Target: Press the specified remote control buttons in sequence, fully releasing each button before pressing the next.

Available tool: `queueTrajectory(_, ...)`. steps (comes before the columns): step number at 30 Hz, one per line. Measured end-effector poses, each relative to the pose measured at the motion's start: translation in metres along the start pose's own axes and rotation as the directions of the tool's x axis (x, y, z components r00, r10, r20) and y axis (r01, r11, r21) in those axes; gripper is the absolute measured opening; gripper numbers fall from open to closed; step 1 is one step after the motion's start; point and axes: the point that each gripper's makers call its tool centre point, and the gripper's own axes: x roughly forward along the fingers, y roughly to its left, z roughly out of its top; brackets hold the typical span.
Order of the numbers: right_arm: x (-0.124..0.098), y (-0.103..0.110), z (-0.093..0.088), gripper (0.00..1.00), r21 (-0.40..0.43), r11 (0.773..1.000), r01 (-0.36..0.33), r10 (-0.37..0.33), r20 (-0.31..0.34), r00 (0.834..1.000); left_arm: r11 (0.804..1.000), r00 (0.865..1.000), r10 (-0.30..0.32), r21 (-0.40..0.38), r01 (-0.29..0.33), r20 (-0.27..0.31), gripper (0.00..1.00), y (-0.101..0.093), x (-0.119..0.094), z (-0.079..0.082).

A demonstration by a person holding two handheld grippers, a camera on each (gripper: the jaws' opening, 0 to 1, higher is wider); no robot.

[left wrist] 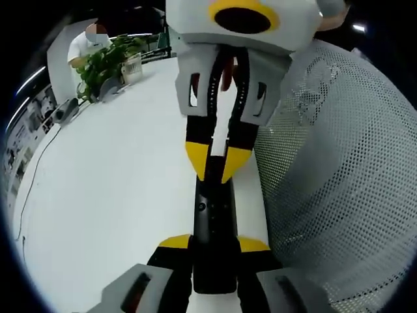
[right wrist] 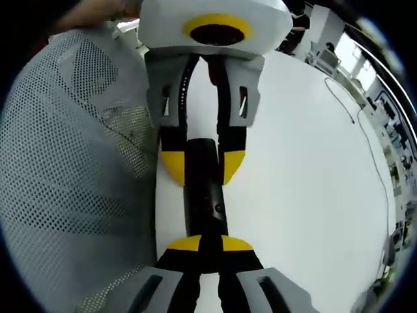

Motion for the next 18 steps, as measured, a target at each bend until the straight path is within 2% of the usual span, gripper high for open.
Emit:
queueTrajectory(2,-0.0014,-0.0005,0.0010,0.05,0.031,1.000,0.000,-0.002,0.071,0.997,1.000,1.000,0.000,0.001,0.000,-0.002,0.24,0.0000,0.0002,0.0000)
queueTrajectory(4,-0.0020,-0.0007,0.0017,0.05,0.096,0.995,-0.003,-0.006,0.100,0.995,1.000,1.000,0.000,0.002,0.000,-0.002,0.24,-0.0002,0.0002,0.0000)
queueTrajectory(7,-0.0018,-0.0008,0.0024,0.05,0.073,0.997,-0.006,0.000,0.089,0.996,1.000,1.000,0.000,0.004,0.000,-0.004,0.24,-0.0003,0.0002,0.0000)
queueTrajectory(8,-0.0015,-0.0002,0.0032,0.05,0.036,0.999,-0.003,0.000,0.076,0.997,1.000,1.000,0.000,0.004,0.000,-0.004,0.24,-0.0004,0.0002,0.0000)
queueTrajectory(11,-0.0003,0.0011,0.0048,0.05,-0.006,1.000,0.002,-0.002,0.054,0.999,1.000,1.000,0.000,0.005,0.000,-0.005,0.24,-0.0003,0.0002,-0.0001)
queueTrajectory(18,0.0011,-0.0004,0.0074,0.04,0.008,1.000,-0.016,0.016,0.048,0.999,1.000,1.000,0.001,0.015,-0.001,-0.007,0.24,-0.0002,0.0003,-0.0004)
